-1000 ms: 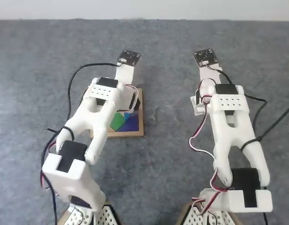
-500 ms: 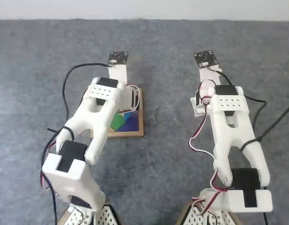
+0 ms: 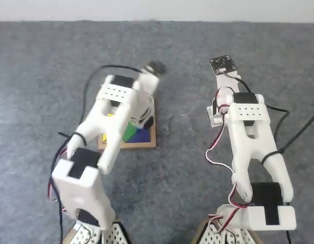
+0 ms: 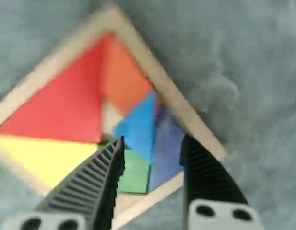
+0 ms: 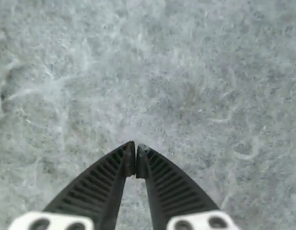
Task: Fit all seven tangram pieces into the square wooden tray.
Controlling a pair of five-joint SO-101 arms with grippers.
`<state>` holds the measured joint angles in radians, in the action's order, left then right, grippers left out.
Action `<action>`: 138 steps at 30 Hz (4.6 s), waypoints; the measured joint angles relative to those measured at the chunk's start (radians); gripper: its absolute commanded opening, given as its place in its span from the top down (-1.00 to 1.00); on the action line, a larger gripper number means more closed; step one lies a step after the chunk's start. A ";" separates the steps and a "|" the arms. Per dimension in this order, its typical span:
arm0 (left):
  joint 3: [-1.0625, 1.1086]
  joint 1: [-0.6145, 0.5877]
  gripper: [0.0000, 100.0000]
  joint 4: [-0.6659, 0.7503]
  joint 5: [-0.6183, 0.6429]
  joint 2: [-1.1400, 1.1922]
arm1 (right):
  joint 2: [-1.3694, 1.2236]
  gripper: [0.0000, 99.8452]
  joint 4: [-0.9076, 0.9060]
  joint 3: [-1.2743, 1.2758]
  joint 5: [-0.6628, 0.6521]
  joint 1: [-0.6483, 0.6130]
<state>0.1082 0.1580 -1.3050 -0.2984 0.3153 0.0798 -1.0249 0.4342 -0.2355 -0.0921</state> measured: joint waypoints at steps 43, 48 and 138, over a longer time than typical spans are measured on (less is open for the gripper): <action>0.137 0.017 0.75 0.189 0.167 -0.118 | 0.000 0.98 0.034 0.037 0.000 -0.018; 0.144 0.002 0.75 0.322 0.187 -0.114 | 0.000 0.98 0.034 0.037 0.000 -0.018; 1.376 -0.371 0.97 0.608 0.166 -1.323 | 1.410 0.98 0.163 1.240 -0.166 -0.026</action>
<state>1.4845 -0.2133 -0.6974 -0.1327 -1.0073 1.4899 -0.8623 1.6740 -0.4012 -0.1181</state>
